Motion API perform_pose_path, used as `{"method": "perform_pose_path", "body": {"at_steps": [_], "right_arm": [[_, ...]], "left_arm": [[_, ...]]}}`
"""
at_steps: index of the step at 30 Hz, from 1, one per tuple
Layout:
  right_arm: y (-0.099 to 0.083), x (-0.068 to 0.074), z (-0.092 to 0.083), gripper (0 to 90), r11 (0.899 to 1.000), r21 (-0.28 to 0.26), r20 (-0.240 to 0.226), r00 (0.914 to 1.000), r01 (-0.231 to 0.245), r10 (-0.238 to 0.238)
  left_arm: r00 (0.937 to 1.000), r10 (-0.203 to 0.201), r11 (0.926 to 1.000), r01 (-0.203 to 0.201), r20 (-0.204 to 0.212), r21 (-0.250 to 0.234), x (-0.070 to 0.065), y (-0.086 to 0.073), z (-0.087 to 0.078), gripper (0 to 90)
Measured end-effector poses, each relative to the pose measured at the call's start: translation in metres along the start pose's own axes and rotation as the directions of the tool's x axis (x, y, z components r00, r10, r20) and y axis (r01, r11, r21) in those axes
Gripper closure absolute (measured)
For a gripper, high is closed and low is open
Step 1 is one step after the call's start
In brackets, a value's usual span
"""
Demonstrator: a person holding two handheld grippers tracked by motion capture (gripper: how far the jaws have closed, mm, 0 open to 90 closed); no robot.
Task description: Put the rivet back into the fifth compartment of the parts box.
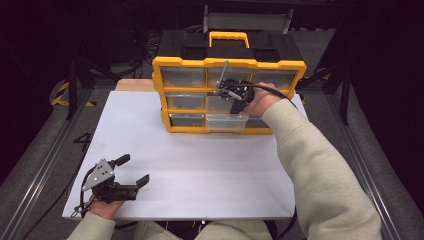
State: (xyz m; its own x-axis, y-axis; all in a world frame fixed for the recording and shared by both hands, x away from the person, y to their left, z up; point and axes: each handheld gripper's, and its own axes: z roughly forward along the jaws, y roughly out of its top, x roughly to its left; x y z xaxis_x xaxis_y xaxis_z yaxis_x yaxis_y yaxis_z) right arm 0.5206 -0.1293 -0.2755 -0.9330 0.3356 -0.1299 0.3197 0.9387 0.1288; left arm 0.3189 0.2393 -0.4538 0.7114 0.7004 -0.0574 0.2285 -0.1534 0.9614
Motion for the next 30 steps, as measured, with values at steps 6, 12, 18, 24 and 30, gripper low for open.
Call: {"method": "perform_pose_path", "body": {"at_steps": [6,12,18,24,30], "right_arm": [[-0.001,-0.002,0.003,81.8,1.000,0.008,-0.002,1.0000,0.002,-0.002],[-0.002,-0.003,0.003,78.4,1.000,-0.003,-0.003,1.0000,0.004,-0.004],[-0.003,-0.002,-0.006,76.3,0.999,-0.048,0.006,1.0000,0.007,-0.007],[-0.011,0.002,-0.028,74.6,0.992,-0.128,0.036,0.9993,0.005,-0.001],[-0.027,0.011,-0.050,68.0,0.975,-0.223,0.078,0.9968,-0.001,0.019]], "left_arm": [[1.0000,-0.004,1.0000,0.004,0.003,0.001,0.000,0.000,0.001,2.7],[1.0000,-0.003,1.0000,0.003,0.002,-0.002,0.000,0.000,0.000,2.8],[1.0000,-0.005,1.0000,0.005,0.000,-0.003,0.000,0.000,0.001,2.7],[1.0000,-0.008,1.0000,0.008,0.002,0.001,0.000,-0.001,0.000,2.8],[0.9999,-0.010,0.9999,0.010,0.001,-0.002,-0.001,-0.001,0.000,2.7]]}}
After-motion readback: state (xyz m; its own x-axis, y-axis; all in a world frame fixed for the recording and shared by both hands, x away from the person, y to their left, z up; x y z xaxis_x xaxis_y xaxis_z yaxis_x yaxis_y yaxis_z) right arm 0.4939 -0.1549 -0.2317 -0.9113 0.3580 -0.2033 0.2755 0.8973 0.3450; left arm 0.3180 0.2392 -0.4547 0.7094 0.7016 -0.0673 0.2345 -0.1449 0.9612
